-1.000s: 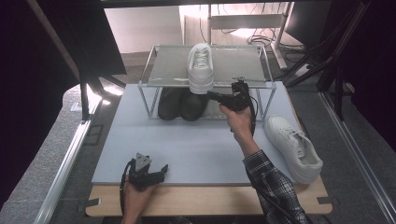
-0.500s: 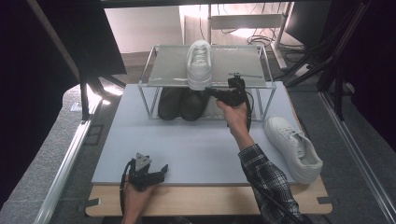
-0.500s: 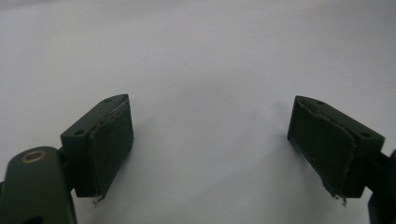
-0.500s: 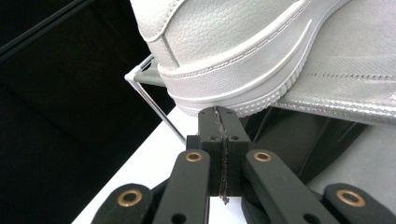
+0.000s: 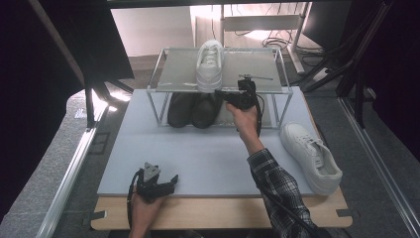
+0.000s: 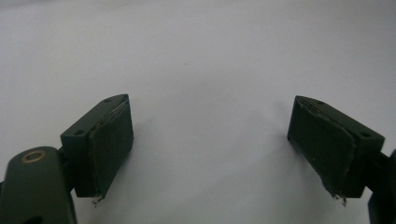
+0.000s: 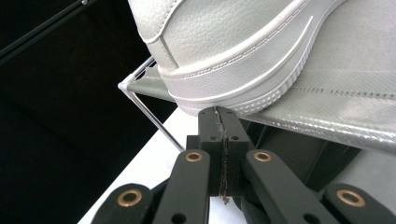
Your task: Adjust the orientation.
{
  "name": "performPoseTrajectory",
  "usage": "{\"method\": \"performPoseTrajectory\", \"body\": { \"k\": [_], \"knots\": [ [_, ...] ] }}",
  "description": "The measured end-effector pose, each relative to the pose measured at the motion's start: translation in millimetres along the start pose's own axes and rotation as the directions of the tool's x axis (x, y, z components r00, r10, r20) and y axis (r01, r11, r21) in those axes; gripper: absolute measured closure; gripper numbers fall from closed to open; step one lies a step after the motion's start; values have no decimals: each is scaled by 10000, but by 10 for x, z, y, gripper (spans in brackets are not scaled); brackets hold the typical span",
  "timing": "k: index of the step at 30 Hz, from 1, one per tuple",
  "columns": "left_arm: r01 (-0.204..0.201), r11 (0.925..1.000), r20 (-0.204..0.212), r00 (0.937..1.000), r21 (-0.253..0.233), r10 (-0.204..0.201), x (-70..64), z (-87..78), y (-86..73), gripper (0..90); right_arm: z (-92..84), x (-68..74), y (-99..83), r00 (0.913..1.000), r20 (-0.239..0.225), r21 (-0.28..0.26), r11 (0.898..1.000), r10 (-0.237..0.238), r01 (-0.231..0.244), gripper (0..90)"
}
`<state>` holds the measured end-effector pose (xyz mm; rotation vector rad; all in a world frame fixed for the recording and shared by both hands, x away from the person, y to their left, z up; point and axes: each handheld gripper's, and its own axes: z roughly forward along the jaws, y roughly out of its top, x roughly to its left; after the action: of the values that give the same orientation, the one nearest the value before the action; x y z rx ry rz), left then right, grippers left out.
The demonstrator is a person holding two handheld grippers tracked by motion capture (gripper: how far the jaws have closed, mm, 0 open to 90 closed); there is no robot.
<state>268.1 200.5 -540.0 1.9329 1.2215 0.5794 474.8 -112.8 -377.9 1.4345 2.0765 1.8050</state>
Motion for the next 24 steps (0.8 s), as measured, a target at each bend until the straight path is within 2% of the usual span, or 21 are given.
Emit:
{"method": "performPoseTrajectory", "body": {
  "k": [13,20,24],
  "knots": [
    [-5,10000,-2,10000,0,5,0,0,0,142,60,4,6,10000,-23,-87,10000,-25,25,898],
    [-2,10000,1,10000,-4,2,0,0,0,142,27,26,16,9999,-63,-8,9999,-110,110,896],
    [-6,10000,-1,10000,-4,6,0,0,0,142,-9,65,23,9994,-24,24,9994,-345,345,894]
  ]
}}
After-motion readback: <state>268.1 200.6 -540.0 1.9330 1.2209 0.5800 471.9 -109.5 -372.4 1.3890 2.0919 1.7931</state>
